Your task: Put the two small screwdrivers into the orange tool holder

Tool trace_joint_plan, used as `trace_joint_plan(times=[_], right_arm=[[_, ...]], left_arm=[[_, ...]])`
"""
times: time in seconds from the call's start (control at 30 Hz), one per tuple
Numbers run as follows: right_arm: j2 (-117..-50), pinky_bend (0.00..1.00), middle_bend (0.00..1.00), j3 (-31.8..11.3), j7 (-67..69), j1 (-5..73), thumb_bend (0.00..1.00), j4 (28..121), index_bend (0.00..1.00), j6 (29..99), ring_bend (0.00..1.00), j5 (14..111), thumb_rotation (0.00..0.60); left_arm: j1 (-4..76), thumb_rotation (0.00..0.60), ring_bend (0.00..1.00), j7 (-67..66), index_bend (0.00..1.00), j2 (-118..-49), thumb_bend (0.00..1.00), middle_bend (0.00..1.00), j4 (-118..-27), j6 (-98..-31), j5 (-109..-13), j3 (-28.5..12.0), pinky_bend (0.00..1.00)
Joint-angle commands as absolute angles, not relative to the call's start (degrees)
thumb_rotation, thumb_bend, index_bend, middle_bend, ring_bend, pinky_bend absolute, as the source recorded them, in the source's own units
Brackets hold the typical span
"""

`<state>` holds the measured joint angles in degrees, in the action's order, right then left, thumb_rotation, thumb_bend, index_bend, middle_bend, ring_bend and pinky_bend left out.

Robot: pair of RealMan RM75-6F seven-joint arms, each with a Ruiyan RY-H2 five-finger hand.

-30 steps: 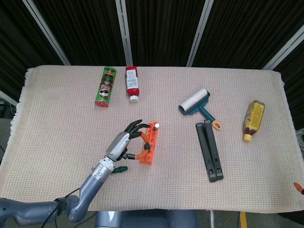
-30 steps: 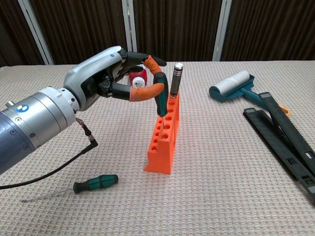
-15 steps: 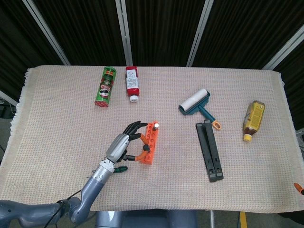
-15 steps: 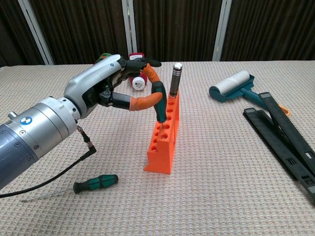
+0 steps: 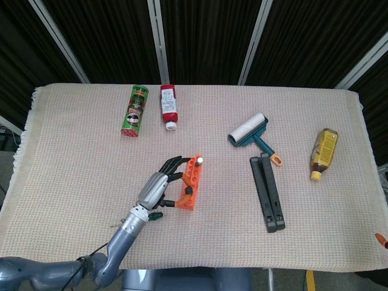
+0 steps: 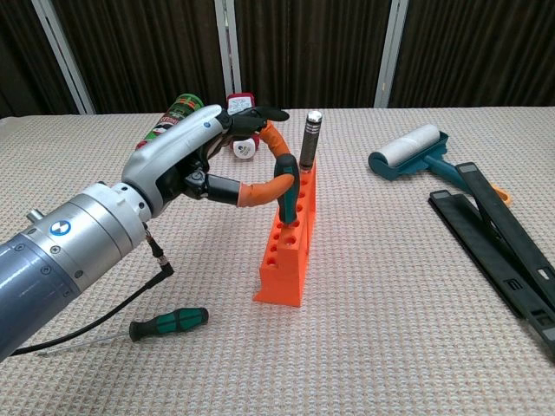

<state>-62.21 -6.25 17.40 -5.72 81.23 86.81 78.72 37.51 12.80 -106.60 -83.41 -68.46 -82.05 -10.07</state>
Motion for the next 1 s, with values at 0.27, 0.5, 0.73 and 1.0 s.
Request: trace_joint_plan(times=[0.27,0.5,0.73,1.0], right_arm=[[-62.34,0.05,0.09,-6.22,18.10,-5.86,0.00,80.56,0.06,86.62,0.00,78.53,0.600],[-62.35,0.05,0.09,-6.21,18.21,-5.90,0.00,80.41,0.06,86.55,0.00,78.49,0.600],[-62.38,0.05,0.09,-6.18,18.11,-5.98,0.00,80.49,0.06,86.58,0.00,78.45,0.600],[-62.36,0.05,0.09,-6.14,17.95,-6.07,0.00,80.62,0.06,86.57,0.00,78.39,0.600]], left_arm=[[37.17,0.536,0.00,12.44,0.63,-107.89,0.49,0.07,-81.92,-68.62,-82.46,-9.59,0.00],[36.90,0.536,0.00,12.68,0.62,-108.31,0.49,0.06,-81.06,-68.49,-82.36,-9.61,0.00],[37.00,0.537,0.00,13.02,0.59,-108.63,0.49,0.05,-80.82,-68.41,-82.45,-10.05,0.00],[37.68,0.538,0.00,12.49,0.58,-109.23,0.47,0.05,-80.42,-67.79,-82.28,-10.92,0.00]])
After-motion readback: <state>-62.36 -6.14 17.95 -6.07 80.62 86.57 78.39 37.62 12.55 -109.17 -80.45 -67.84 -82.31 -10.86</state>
